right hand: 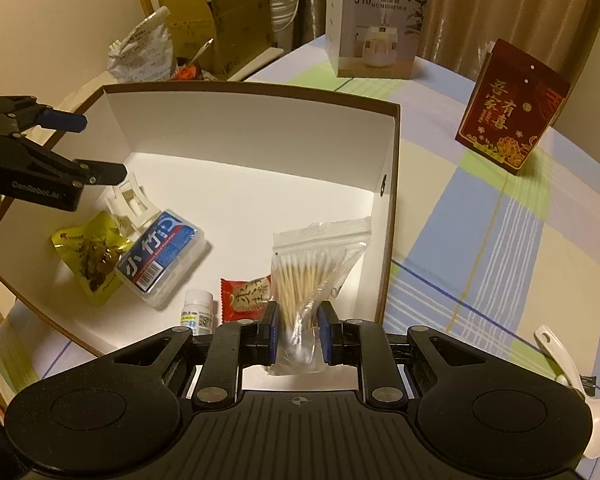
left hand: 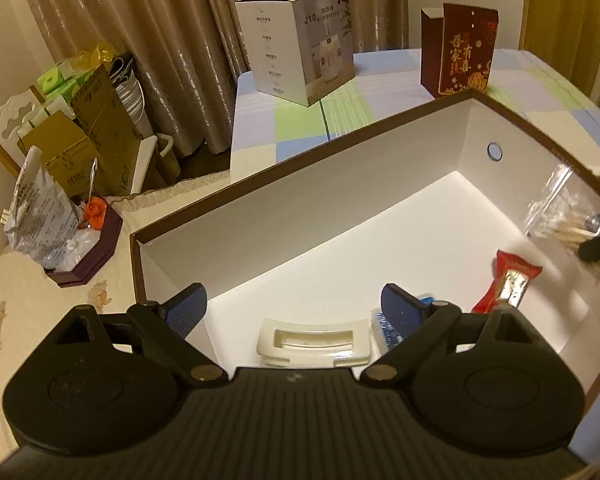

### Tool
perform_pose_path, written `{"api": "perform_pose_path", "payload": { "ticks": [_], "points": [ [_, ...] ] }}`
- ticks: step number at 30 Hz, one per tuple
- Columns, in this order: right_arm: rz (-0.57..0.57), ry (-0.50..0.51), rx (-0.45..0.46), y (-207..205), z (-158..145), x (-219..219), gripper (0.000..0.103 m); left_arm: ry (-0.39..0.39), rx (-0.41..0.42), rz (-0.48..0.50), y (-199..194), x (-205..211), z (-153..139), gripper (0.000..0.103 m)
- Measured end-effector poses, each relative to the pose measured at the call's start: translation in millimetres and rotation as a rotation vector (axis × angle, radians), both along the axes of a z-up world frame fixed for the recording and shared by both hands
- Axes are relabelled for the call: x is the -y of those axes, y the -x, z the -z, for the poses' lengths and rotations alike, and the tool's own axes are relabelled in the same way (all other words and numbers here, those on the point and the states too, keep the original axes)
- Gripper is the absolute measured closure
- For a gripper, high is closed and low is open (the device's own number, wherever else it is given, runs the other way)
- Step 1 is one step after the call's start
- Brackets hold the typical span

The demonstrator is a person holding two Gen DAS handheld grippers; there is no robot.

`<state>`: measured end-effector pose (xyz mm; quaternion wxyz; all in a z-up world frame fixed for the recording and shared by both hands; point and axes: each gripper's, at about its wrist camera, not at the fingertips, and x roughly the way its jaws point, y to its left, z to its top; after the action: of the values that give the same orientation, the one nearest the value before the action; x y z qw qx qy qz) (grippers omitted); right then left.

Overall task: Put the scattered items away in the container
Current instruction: 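Carry the hair clip and swab bag over the box and open both grippers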

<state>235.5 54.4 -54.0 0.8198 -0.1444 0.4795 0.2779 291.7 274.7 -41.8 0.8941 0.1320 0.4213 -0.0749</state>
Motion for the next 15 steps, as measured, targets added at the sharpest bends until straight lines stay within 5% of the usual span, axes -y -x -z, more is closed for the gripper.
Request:
{"api": "perform_pose_path", "payload": {
  "ticks": [7,9,11,15],
  "points": [
    [-0.023,0.043,0.011,4.7,-0.5,-3.8,0.08,0.05,-0.012,-0.011,6.7,4.3,-7.6,0.007],
    [-0.024,0.016,-0.003,5.6,-2.0,-1.2,0.055,0.067,-0.021,-0.019,8.6,4.9,-9.4,0.005],
    [-0.034,-0.049,-0.01,10.4,-6.7,0.3,0.014,0.08,-0.034,-0.028,10.7,5.3,-10.1,0.004],
    [-0.049,-0.015,0.047,19.3,-10.9,-6.7,0.013,0.083,-0.073,-0.053,15.2,8.4,-11.0,0.001]
  ]
}}
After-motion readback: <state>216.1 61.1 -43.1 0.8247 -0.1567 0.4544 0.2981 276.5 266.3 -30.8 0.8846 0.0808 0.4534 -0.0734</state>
